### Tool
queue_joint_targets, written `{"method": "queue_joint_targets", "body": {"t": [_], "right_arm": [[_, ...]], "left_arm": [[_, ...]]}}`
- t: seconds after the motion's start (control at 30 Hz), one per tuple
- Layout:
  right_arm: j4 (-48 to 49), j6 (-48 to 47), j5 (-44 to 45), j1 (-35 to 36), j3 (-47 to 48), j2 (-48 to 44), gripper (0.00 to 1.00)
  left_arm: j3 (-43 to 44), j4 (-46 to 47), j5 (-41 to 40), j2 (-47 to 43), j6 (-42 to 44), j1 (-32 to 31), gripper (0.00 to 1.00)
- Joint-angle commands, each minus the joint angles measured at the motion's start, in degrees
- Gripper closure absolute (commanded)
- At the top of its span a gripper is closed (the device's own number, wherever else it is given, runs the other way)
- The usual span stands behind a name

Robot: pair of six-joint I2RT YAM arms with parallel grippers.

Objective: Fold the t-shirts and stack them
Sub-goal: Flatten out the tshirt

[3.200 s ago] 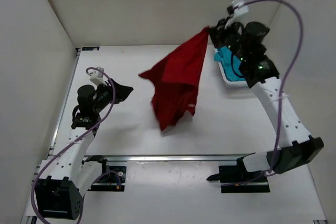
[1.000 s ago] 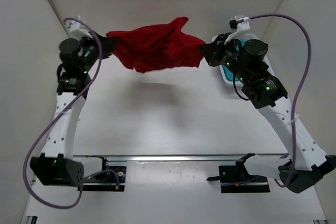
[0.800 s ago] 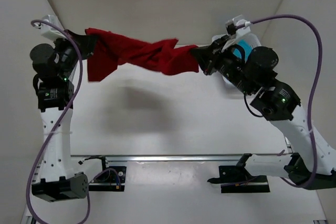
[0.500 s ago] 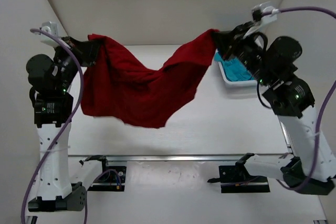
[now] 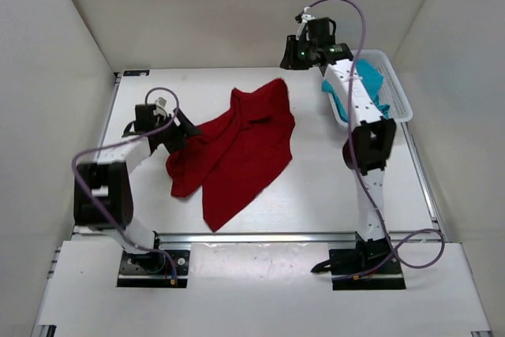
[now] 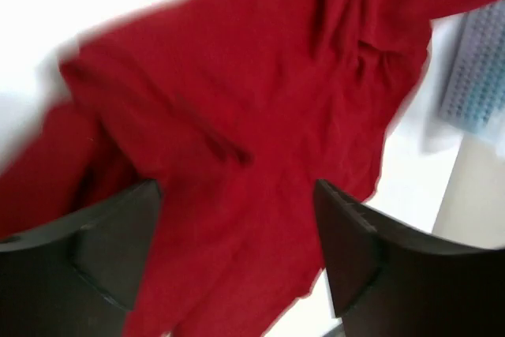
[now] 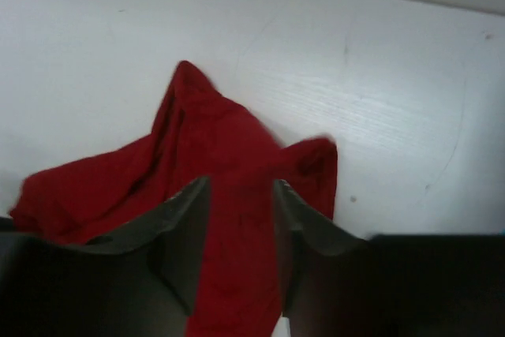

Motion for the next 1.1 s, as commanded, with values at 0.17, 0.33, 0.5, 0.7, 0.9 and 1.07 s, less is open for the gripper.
{"method": "queue_joint_targets", "body": {"t": [0.17,0.33,0.5,0.7,0.9,1.07], "right_arm": [[9.88,-0.24,3.72,5.24,-30.35,-26.03,0.65],[23.17,4.95,-0.66,7.36,-62.79,-40.75,1.00],[27.65,7.32,0.93,10.98,-78.20,-45.42,0.70],[36.70,13.12,-2.15,10.18,-89.11,-45.26,0.52],[43.55,16.37,-4.09,10.97,-92.63,-40.69,0.49],[47.25,17.44,-4.27,11.24,-91.58,-34.28,0.49]], "left_arm": [[10.57,-7.23,-14.86,-6.15,10.15,-4.55,0.22],[-6.75,-9.43,-28.75,-18.20,13.85,-15.97,0.43],[-12.92,-9.18,-26.66,-19.89,11.74,-13.53,0.40],[-14.07,-4.97,-29.21,-15.07,9.63,-14.40,0.27],[-14.69,-1.01,-27.54,-8.92,8.67,-15.80,0.38],[-12.93,-0.04,-27.98,-7.06,8.84,-16.59,0.62]]}}
